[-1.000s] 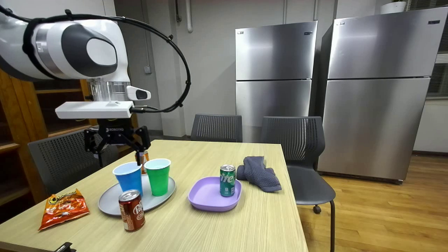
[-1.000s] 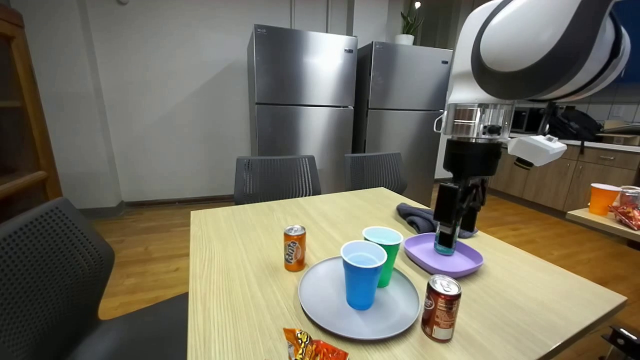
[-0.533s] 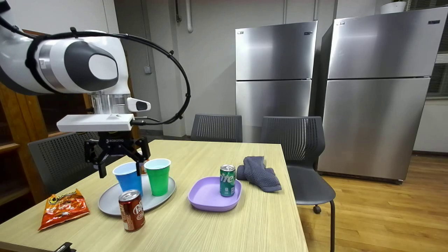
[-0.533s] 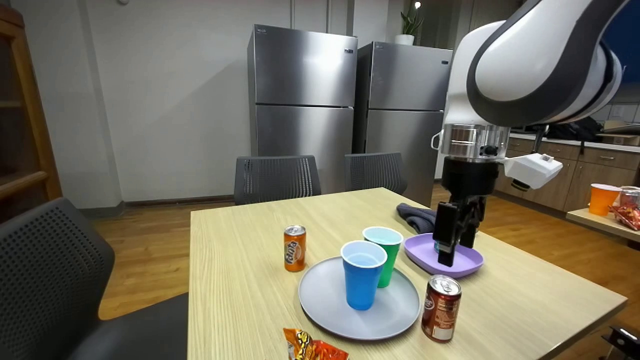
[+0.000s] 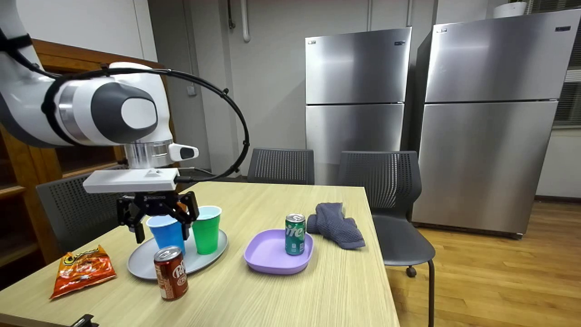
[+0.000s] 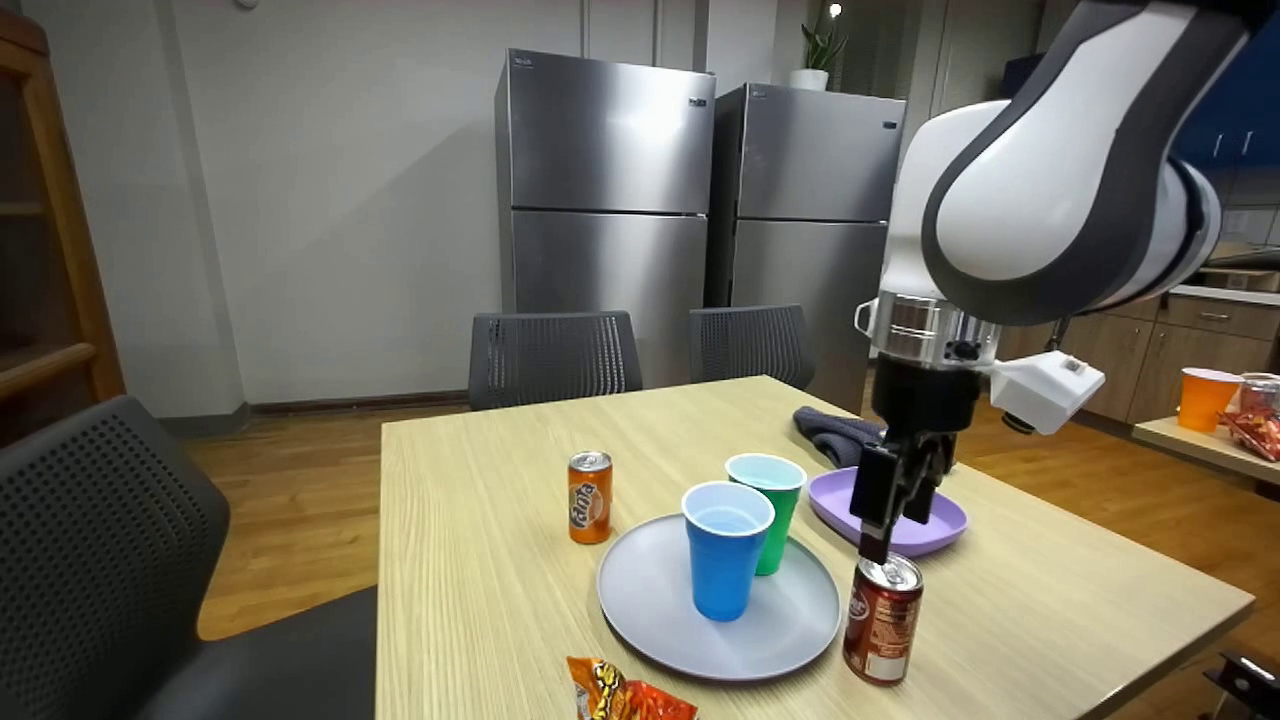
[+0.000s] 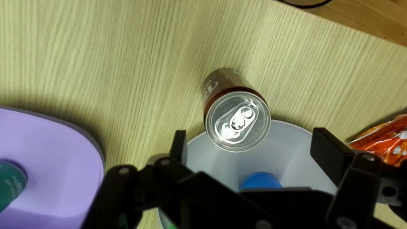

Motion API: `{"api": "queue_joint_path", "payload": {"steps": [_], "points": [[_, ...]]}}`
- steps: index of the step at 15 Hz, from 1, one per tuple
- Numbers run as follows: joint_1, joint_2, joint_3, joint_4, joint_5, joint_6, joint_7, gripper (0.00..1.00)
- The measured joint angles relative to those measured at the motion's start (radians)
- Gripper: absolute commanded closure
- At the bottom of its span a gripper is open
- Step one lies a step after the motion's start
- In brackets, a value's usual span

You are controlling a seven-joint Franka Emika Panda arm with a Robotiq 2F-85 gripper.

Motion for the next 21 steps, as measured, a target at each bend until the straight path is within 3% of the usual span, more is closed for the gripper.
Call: {"api": "queue_joint_path", "payload": {"steps": [7, 21], "points": [[-0.012, 0.088, -0.001, 0.0, -0.079, 0.075, 0.039, 0.0], [-0.012, 0.181, -0.02, 0.031, -0.217, 0.104, 0.143, 0.0]]}}
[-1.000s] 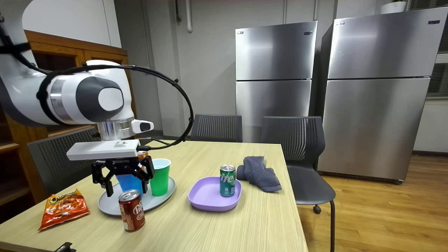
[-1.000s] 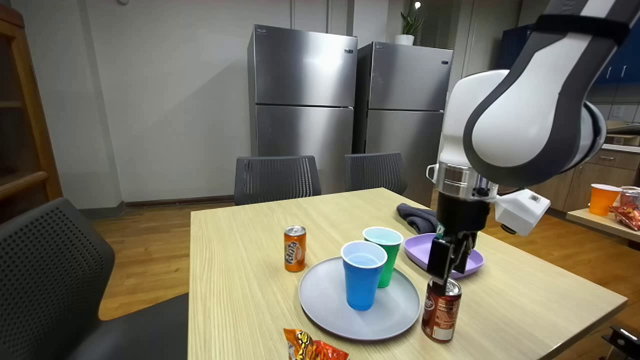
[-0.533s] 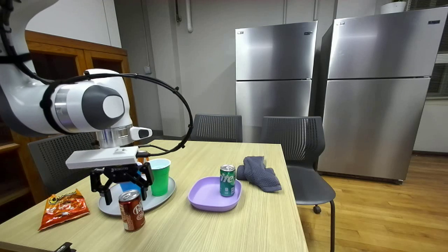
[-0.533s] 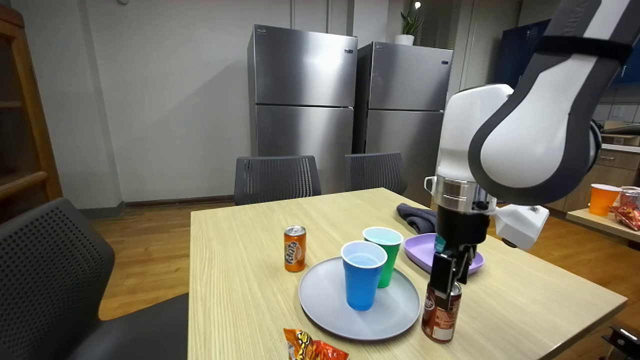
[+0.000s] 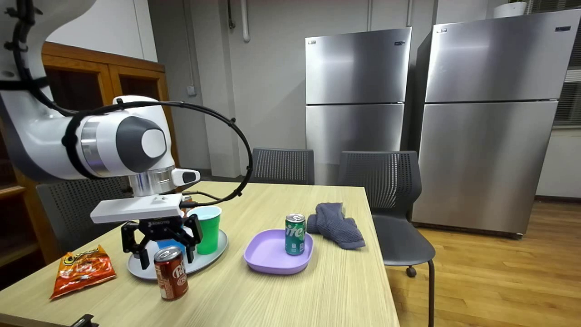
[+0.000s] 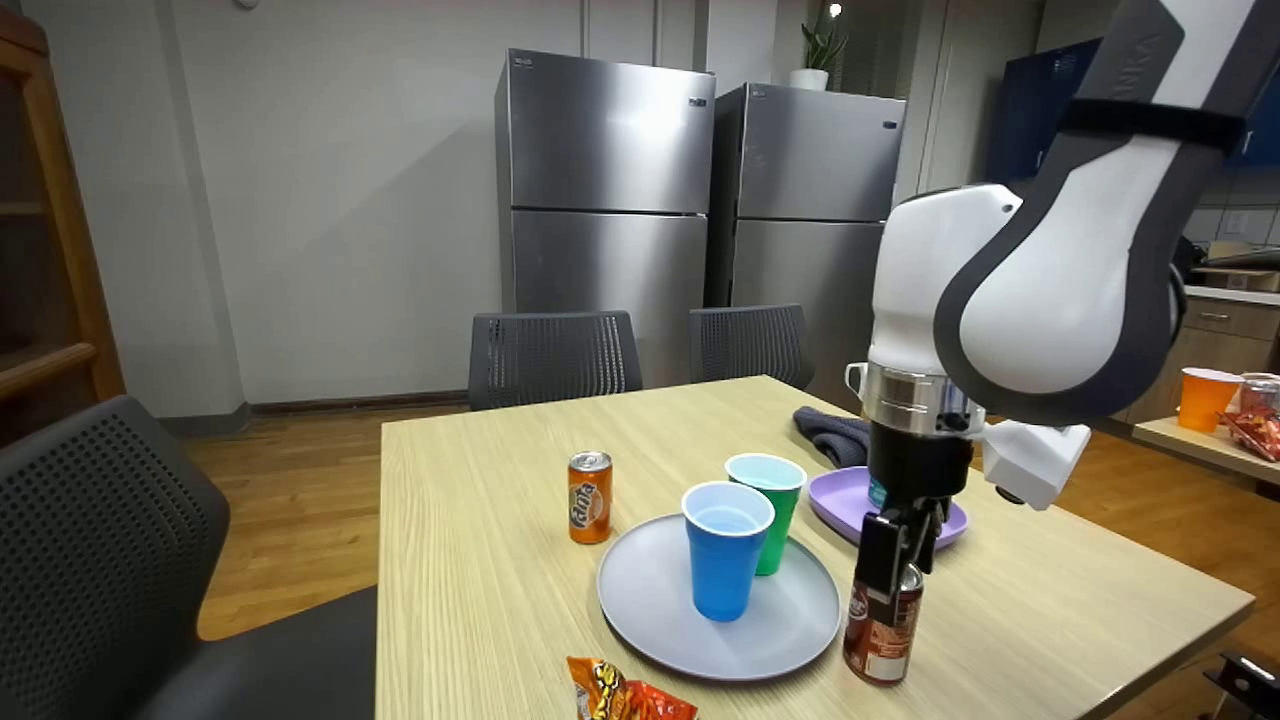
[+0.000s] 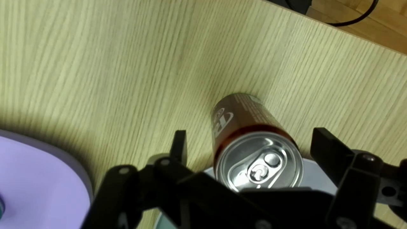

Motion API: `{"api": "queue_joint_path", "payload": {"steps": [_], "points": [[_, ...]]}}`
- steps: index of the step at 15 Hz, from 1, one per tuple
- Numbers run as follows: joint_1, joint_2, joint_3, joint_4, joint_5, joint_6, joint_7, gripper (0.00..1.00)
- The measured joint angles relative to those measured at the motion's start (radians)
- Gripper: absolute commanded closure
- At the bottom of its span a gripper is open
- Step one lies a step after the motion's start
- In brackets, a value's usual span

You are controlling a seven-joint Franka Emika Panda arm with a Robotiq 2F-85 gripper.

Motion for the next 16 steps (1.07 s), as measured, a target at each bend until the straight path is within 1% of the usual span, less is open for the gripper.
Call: {"api": "queue_joint_path", "payload": {"steps": [3, 4, 5, 6, 7, 10, 11, 14, 16], "points": [[0.002, 0.019, 0.0, 0.018, 0.0, 0.0, 0.01, 0.0], [0.002, 0.024, 0.0, 0.023, 0.0, 0.0, 0.012, 0.07], [0.003, 0.029, 0.0, 0.028, 0.0, 0.0, 0.014, 0.26], [0.003, 0.033, 0.0, 0.031, 0.0, 0.0, 0.015, 0.32], [0.003, 0.037, 0.0, 0.034, 0.0, 0.001, 0.015, 0.32], [0.003, 0.044, 0.0, 0.037, 0.0, 0.004, 0.015, 0.56], [0.003, 0.044, 0.001, 0.037, 0.002, 0.004, 0.015, 0.62], [0.001, 0.044, 0.008, 0.038, 0.011, 0.006, 0.015, 0.62], [-0.019, 0.044, 0.041, 0.038, 0.059, 0.006, -0.001, 0.62]]}}
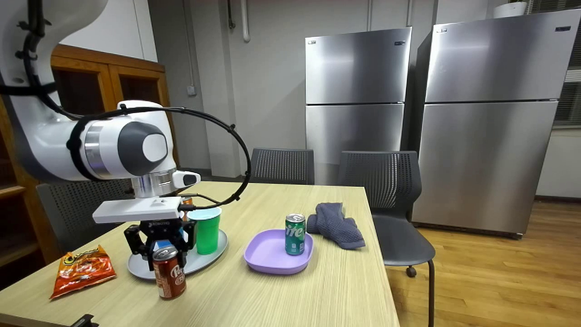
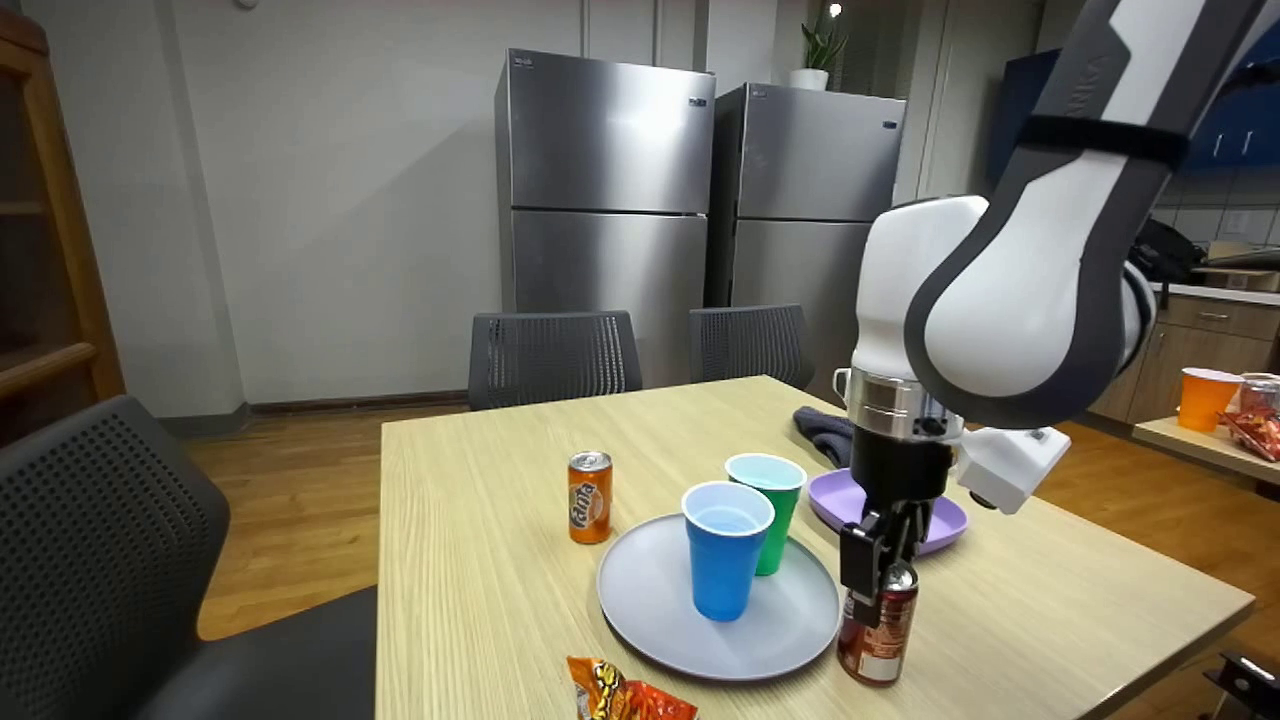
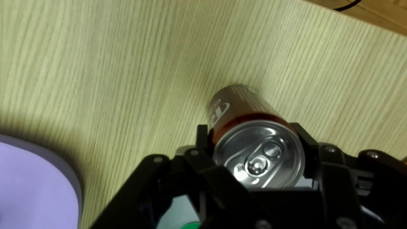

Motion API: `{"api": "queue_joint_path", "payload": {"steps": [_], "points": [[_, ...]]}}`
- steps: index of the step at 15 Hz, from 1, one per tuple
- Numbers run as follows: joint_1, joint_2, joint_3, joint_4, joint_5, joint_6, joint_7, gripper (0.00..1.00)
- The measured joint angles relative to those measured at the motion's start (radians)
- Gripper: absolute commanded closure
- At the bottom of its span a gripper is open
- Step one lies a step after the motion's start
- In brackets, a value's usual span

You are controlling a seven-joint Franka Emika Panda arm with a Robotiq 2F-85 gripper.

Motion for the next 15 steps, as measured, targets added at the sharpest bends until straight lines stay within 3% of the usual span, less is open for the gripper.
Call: {"api": "queue_joint_path", "payload": {"steps": [6, 15], "points": [[-0.08, -0.044, 0.069, 0.0, 0.123, -0.02, -0.066, 0.62], [-0.104, -0.207, -0.003, 0.005, 0.117, -0.143, -0.07, 0.62]]}}
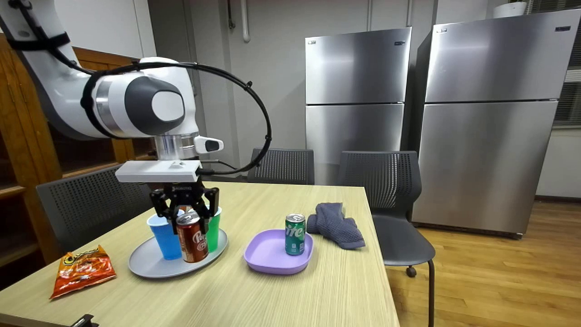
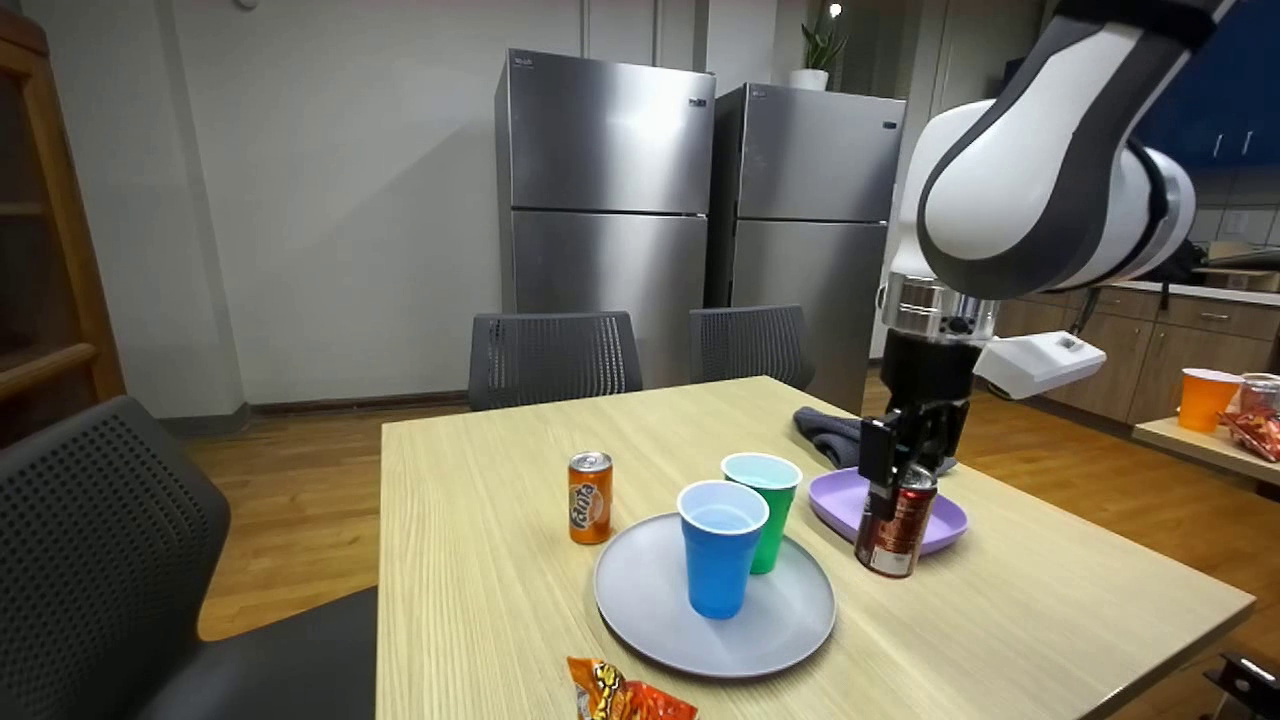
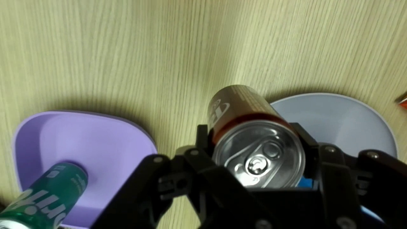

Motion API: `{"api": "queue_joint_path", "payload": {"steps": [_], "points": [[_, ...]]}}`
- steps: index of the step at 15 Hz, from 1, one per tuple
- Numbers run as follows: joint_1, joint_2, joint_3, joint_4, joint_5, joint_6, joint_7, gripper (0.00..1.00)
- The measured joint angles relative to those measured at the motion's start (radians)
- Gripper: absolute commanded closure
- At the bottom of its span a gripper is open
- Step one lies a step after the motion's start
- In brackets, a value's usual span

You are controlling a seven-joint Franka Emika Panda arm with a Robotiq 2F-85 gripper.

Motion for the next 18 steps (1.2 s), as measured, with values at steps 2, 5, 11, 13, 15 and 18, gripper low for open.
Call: {"api": "queue_joint_path", "payload": {"steps": [2, 5, 11, 13, 15, 18], "points": [[-0.004, -0.015, -0.03, 0.005, -0.008, -0.014, 0.0, 0.62], [-0.021, -0.017, -0.075, 0.021, -0.035, -0.023, 0.001, 0.62], [-0.064, 0.024, -0.143, 0.071, -0.116, -0.028, 0.037, 0.62], [-0.071, 0.056, -0.159, 0.096, -0.124, -0.028, 0.053, 0.62], [-0.074, 0.093, -0.171, 0.125, -0.124, -0.028, 0.068, 0.62], [-0.075, 0.15, -0.182, 0.172, -0.121, -0.028, 0.099, 0.62]]}}
